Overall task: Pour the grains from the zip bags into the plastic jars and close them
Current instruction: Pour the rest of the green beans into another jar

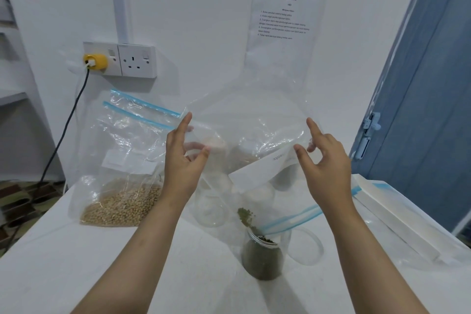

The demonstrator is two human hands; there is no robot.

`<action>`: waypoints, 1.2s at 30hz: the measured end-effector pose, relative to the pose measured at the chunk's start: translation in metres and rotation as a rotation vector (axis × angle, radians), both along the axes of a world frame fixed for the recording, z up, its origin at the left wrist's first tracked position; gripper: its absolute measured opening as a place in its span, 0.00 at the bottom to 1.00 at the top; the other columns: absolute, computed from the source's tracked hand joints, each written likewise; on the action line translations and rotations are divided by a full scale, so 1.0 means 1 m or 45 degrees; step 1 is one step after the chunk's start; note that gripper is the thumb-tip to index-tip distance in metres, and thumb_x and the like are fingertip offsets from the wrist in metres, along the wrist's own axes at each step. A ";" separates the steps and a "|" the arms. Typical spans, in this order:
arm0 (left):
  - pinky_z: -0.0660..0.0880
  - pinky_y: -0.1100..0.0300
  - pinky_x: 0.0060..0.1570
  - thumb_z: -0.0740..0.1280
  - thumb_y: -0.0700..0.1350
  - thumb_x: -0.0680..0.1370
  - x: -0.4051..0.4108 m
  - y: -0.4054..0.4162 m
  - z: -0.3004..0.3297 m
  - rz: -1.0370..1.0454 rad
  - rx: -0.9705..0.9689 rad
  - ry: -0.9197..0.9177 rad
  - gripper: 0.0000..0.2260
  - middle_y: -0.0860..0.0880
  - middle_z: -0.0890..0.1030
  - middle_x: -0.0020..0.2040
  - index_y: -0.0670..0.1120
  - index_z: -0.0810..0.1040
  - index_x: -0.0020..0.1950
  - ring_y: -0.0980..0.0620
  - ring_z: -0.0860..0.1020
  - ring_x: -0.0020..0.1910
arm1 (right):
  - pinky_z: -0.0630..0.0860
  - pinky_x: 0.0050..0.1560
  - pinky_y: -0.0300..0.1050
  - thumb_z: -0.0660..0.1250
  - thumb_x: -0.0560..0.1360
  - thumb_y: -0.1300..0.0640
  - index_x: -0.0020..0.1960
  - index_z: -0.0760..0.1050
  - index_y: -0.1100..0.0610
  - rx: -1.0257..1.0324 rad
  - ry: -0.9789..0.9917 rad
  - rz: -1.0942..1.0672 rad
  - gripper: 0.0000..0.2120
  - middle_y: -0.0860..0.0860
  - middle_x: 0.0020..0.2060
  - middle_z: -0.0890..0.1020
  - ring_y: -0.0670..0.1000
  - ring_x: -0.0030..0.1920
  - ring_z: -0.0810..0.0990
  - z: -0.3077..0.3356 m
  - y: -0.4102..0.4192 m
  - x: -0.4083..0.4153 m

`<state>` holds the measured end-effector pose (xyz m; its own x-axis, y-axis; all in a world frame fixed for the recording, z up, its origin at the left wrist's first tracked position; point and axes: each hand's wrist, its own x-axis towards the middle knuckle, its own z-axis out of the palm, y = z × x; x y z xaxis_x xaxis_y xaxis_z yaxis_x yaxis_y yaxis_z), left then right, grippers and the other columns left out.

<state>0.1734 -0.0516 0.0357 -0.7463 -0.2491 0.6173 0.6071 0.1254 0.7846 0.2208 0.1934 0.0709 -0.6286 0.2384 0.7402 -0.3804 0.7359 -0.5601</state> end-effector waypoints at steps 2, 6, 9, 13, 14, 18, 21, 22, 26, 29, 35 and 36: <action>0.74 0.71 0.44 0.70 0.34 0.77 0.000 0.000 0.002 -0.005 0.007 0.003 0.33 0.55 0.69 0.63 0.64 0.64 0.72 0.65 0.78 0.46 | 0.73 0.59 0.57 0.68 0.79 0.53 0.75 0.66 0.46 -0.007 0.016 -0.010 0.26 0.43 0.42 0.73 0.47 0.48 0.71 0.001 0.000 0.001; 0.73 0.72 0.44 0.69 0.33 0.77 -0.002 0.004 0.005 -0.024 0.025 0.022 0.33 0.56 0.70 0.62 0.61 0.64 0.73 0.64 0.78 0.46 | 0.72 0.61 0.57 0.70 0.77 0.54 0.70 0.68 0.37 0.016 -0.020 0.059 0.26 0.44 0.45 0.78 0.49 0.51 0.74 0.004 0.009 0.007; 0.73 0.72 0.44 0.69 0.32 0.77 -0.003 0.009 0.008 -0.026 0.017 0.036 0.32 0.53 0.69 0.63 0.60 0.65 0.72 0.65 0.77 0.45 | 0.73 0.61 0.50 0.72 0.77 0.56 0.66 0.72 0.35 -0.043 -0.052 0.103 0.24 0.40 0.45 0.81 0.50 0.52 0.76 0.000 0.016 0.011; 0.74 0.71 0.45 0.68 0.32 0.77 -0.003 0.015 0.012 -0.038 -0.002 0.058 0.32 0.54 0.69 0.63 0.61 0.65 0.72 0.65 0.77 0.45 | 0.71 0.56 0.40 0.72 0.76 0.56 0.67 0.75 0.41 -0.089 -0.019 0.071 0.22 0.37 0.43 0.81 0.49 0.50 0.74 0.000 0.018 0.013; 0.74 0.71 0.45 0.68 0.32 0.77 -0.004 0.016 0.013 -0.040 -0.007 0.061 0.32 0.55 0.69 0.63 0.62 0.65 0.71 0.65 0.77 0.45 | 0.71 0.58 0.45 0.72 0.76 0.56 0.68 0.75 0.42 -0.086 -0.019 0.067 0.22 0.38 0.43 0.82 0.49 0.50 0.74 0.001 0.019 0.013; 0.73 0.72 0.45 0.68 0.32 0.77 -0.004 0.021 0.020 -0.045 0.005 0.081 0.33 0.54 0.70 0.63 0.66 0.65 0.69 0.64 0.77 0.45 | 0.71 0.62 0.52 0.71 0.77 0.55 0.69 0.74 0.44 -0.098 -0.027 0.100 0.22 0.40 0.44 0.82 0.49 0.51 0.74 0.000 0.024 0.013; 0.73 0.73 0.45 0.68 0.32 0.77 -0.006 0.027 0.024 -0.031 0.003 0.082 0.32 0.54 0.70 0.63 0.65 0.66 0.69 0.63 0.77 0.45 | 0.72 0.63 0.47 0.71 0.77 0.56 0.66 0.78 0.48 -0.115 -0.063 0.125 0.18 0.38 0.44 0.82 0.50 0.54 0.76 -0.003 0.031 0.011; 0.73 0.72 0.46 0.67 0.31 0.77 -0.006 0.030 0.025 -0.027 0.009 0.085 0.32 0.53 0.71 0.63 0.64 0.66 0.70 0.63 0.77 0.45 | 0.72 0.64 0.47 0.72 0.76 0.56 0.60 0.79 0.49 -0.152 -0.084 0.161 0.13 0.37 0.46 0.82 0.49 0.56 0.76 -0.003 0.035 0.010; 0.73 0.71 0.47 0.67 0.31 0.77 -0.009 0.038 0.031 -0.028 -0.002 0.089 0.32 0.53 0.71 0.63 0.62 0.66 0.71 0.62 0.76 0.44 | 0.69 0.65 0.36 0.72 0.76 0.56 0.55 0.79 0.48 -0.251 -0.118 0.203 0.08 0.40 0.57 0.81 0.39 0.56 0.77 -0.008 0.044 0.006; 0.74 0.71 0.48 0.67 0.32 0.77 -0.007 0.042 0.034 -0.022 -0.032 0.083 0.32 0.53 0.72 0.63 0.63 0.66 0.71 0.64 0.76 0.43 | 0.66 0.62 0.27 0.72 0.76 0.57 0.55 0.80 0.52 -0.307 -0.142 0.222 0.08 0.42 0.58 0.81 0.31 0.55 0.75 -0.012 0.047 0.006; 0.75 0.67 0.52 0.67 0.34 0.78 -0.007 0.048 0.032 -0.066 -0.021 0.086 0.34 0.53 0.72 0.67 0.68 0.62 0.71 0.60 0.77 0.51 | 0.66 0.61 0.23 0.71 0.77 0.57 0.46 0.78 0.56 -0.330 -0.146 0.254 0.04 0.31 0.60 0.78 0.32 0.61 0.74 -0.015 0.052 0.003; 0.75 0.65 0.55 0.68 0.35 0.78 -0.006 0.050 0.027 -0.088 -0.023 0.077 0.35 0.53 0.71 0.69 0.70 0.60 0.72 0.59 0.77 0.54 | 0.65 0.59 0.21 0.72 0.77 0.57 0.50 0.80 0.56 -0.341 -0.152 0.269 0.04 0.33 0.58 0.80 0.34 0.63 0.74 -0.016 0.053 0.003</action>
